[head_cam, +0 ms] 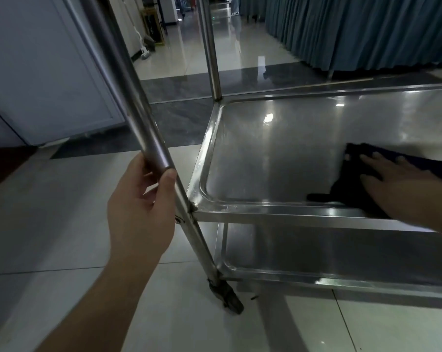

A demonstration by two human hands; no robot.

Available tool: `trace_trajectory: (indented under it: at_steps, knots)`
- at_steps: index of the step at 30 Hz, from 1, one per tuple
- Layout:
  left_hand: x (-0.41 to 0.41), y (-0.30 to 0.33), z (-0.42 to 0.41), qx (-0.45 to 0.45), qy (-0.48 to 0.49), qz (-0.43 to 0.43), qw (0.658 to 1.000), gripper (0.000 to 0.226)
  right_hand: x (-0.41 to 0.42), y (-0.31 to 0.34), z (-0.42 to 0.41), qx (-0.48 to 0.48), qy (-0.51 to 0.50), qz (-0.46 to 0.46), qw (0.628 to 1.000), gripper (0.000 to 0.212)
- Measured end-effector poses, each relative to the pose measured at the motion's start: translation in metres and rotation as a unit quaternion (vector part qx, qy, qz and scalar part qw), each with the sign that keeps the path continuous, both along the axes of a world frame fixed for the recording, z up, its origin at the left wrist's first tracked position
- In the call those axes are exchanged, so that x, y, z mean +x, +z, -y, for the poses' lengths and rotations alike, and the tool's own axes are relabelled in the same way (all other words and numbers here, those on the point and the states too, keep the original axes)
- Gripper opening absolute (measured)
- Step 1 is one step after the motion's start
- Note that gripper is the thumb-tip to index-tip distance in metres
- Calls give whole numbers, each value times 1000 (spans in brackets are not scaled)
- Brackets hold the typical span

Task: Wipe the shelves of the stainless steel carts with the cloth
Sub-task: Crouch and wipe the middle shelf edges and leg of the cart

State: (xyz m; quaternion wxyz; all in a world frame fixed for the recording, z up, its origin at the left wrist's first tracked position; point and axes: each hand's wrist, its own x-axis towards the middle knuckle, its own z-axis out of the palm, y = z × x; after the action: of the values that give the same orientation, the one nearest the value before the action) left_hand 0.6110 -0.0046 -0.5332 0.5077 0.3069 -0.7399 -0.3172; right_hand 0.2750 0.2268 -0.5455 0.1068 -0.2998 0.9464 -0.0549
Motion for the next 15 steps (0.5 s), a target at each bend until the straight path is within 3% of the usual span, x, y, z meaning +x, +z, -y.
trace_trajectory:
  at_steps: [3, 6, 11, 15]
  knots:
    - [0, 1, -1, 0, 3, 6, 1000, 15, -24, 1, -2, 14, -46, -3, 999, 61]
    - [1, 1, 0, 5, -7, 8, 1000, 16, -17, 8, 42, 12, -25, 17, 999, 62]
    - [0, 1, -1, 7, -14, 13, 1000, 15, 33, 15, 161, -39, 111, 22, 993, 67]
    - [0, 1, -3, -5, 4, 17, 1000, 14, 91, 14, 241, -44, 259, 16, 965, 65]
